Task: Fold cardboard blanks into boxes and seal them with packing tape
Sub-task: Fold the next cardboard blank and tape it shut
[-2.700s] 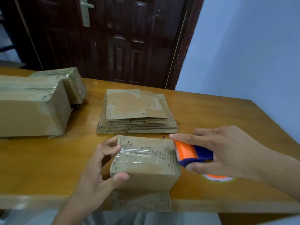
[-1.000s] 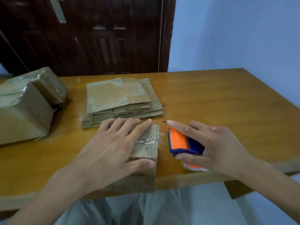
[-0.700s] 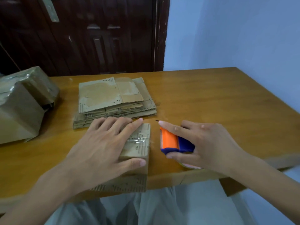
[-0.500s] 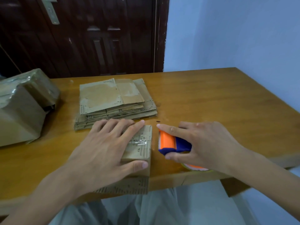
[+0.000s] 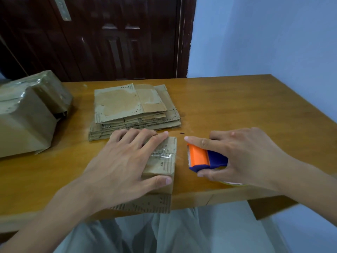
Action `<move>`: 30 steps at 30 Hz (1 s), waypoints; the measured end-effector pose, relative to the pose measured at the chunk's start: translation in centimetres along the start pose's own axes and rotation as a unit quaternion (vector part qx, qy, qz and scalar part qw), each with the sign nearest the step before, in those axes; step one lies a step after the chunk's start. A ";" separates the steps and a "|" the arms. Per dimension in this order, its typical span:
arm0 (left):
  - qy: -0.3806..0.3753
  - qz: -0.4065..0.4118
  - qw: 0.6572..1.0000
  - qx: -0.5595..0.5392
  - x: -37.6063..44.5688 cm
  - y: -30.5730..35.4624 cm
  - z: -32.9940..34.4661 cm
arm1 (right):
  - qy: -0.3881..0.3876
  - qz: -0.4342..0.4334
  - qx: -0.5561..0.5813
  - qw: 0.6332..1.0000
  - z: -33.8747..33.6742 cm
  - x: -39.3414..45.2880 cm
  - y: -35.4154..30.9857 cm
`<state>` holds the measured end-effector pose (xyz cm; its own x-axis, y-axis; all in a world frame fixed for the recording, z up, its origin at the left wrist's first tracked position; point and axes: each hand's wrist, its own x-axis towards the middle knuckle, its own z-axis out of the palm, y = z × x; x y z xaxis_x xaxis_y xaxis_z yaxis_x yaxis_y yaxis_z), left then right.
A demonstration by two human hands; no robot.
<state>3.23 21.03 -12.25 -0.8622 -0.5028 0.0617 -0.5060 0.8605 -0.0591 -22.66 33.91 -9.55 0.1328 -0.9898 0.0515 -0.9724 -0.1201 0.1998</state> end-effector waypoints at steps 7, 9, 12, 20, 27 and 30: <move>0.000 -0.004 1.000 0.008 0.2 0.2 0.1 | -0.021 -0.047 -0.037 0.998 -1.3 1.8 -1.8; 0.001 -0.002 1.000 0.011 0.2 0.2 0.2 | -0.022 -0.043 -0.046 0.998 -1.9 2.1 -2.4; 0.004 -0.001 1.000 0.007 0.2 0.2 0.1 | -0.033 -0.038 -0.073 0.996 -2.9 2.7 -3.6; 0.014 -0.002 1.000 0.010 0.1 0.5 0.0 | -0.051 -0.085 -0.236 0.967 -3.6 3.2 -5.5; 0.020 -0.033 0.999 0.002 -0.1 1.2 -0.1 | 0.010 0.103 -0.208 0.973 3.0 2.4 -1.1; 0.021 -0.053 0.998 0.007 0.1 1.7 -0.2 | 0.047 0.192 -0.167 0.966 5.9 2.2 -0.1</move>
<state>2.27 22.47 -12.19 -0.8017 -0.5875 0.1102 -0.5956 0.8008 -0.0635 -23.39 31.29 -15.21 -0.1943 -0.9431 0.2698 -0.8398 0.3021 0.4511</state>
